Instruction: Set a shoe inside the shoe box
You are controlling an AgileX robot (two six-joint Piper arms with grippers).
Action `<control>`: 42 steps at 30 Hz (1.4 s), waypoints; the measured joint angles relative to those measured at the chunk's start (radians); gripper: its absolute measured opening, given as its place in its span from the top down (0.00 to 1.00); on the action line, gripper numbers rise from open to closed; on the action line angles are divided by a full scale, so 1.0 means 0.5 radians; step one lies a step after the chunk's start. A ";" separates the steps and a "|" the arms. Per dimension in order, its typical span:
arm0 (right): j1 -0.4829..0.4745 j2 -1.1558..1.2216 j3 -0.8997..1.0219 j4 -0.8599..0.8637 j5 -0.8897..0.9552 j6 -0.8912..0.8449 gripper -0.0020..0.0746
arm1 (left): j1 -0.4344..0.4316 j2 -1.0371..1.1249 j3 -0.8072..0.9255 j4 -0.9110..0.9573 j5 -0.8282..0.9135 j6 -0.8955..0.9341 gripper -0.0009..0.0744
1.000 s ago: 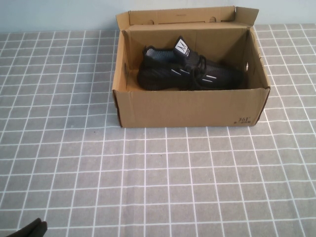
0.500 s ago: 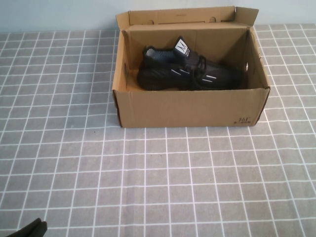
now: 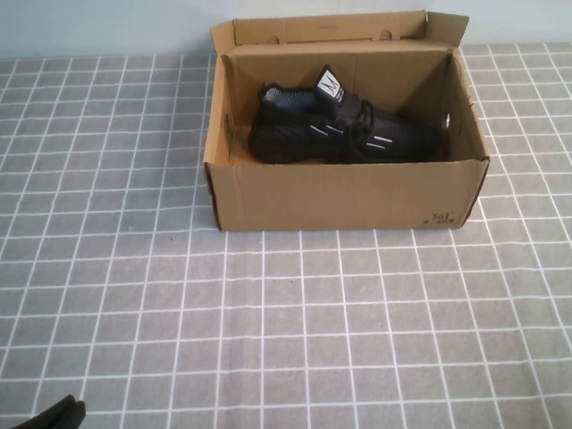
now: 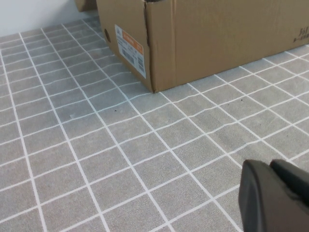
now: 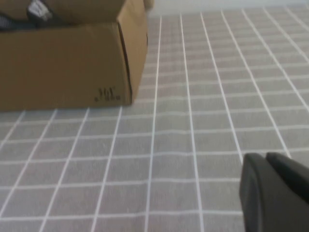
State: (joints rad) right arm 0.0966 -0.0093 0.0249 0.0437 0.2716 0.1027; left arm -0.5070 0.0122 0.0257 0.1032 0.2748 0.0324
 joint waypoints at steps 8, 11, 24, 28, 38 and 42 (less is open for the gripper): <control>0.000 0.000 0.000 -0.017 0.130 0.000 0.99 | 0.000 0.000 0.000 0.008 0.000 0.000 0.99; 0.000 0.000 0.000 -0.018 0.130 0.000 0.99 | 0.000 0.000 0.000 0.008 0.000 0.000 0.99; 0.000 0.000 0.000 -0.022 0.131 0.000 0.99 | 0.000 0.000 0.000 0.008 0.000 0.000 0.99; 0.000 0.000 0.000 -0.022 0.131 0.000 0.99 | 0.000 0.000 0.000 0.008 0.000 0.000 0.99; 0.000 0.000 0.000 -0.026 0.134 0.000 0.99 | 0.061 0.000 0.000 -0.013 -0.048 0.023 0.99; 0.000 0.000 0.000 -0.026 0.134 0.000 0.99 | 0.321 0.000 0.000 -0.101 -0.147 -0.052 0.99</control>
State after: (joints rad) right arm 0.0966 -0.0093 0.0249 0.0306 0.3387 0.1027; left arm -0.3466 0.0122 0.0257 0.0524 0.2014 0.0066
